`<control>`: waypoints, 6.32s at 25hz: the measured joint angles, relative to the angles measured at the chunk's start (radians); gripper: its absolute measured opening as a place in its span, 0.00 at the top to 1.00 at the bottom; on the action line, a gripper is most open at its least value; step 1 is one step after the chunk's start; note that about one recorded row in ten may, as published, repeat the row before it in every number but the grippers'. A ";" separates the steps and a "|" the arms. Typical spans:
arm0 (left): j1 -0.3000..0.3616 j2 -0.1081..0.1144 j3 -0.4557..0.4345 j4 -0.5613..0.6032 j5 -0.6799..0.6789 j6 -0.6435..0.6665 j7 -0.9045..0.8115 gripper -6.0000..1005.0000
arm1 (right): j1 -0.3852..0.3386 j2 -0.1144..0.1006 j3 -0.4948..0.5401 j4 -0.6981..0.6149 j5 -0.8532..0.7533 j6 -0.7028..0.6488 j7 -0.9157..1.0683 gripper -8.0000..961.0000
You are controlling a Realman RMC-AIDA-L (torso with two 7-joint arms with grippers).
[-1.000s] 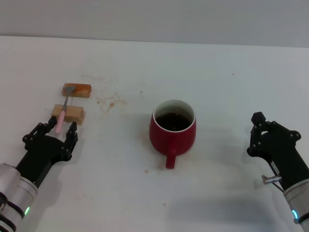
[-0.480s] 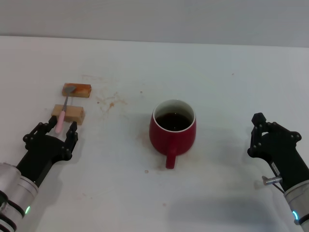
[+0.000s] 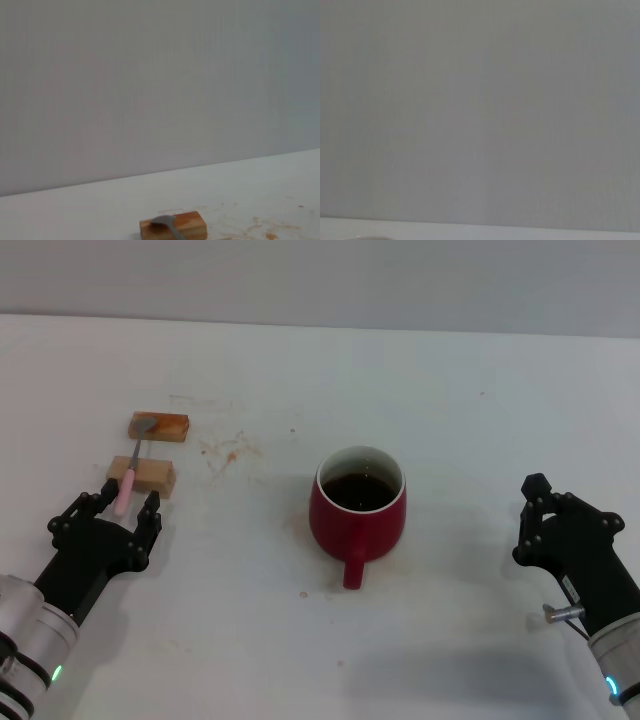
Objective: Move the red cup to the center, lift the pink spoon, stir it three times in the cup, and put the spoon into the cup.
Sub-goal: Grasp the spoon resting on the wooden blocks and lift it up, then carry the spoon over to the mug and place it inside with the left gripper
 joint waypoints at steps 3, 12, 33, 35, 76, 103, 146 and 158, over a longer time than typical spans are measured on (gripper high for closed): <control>0.000 0.000 0.000 0.000 0.000 0.000 -0.001 0.58 | 0.000 0.000 0.000 0.000 0.000 0.000 0.000 0.99; 0.000 0.000 0.000 0.002 -0.001 -0.007 -0.001 0.59 | 0.000 0.001 0.000 0.000 0.000 0.000 0.000 0.99; 0.002 0.000 -0.001 -0.005 -0.003 -0.009 0.004 0.62 | -0.002 0.002 0.000 0.002 0.000 0.000 0.001 0.99; 0.002 0.000 -0.002 -0.005 -0.003 -0.009 0.004 0.62 | -0.003 0.002 0.000 0.002 0.000 0.000 0.001 0.99; -0.021 0.108 0.021 -0.237 0.027 0.031 0.019 0.84 | -0.018 0.001 -0.002 0.015 0.000 -0.045 -0.001 0.99; -0.179 0.015 -1.122 -1.447 0.061 -2.151 0.999 0.82 | -0.034 -0.003 0.016 0.007 0.011 -0.086 -0.002 0.99; -0.347 0.016 -1.116 -1.574 0.024 -2.760 1.032 0.80 | -0.183 -0.005 0.253 -0.057 0.014 -0.226 -0.009 0.99; -0.355 0.018 -1.102 -1.416 0.045 -2.693 1.069 0.79 | -0.191 -0.004 0.248 -0.052 0.010 -0.231 -0.009 0.99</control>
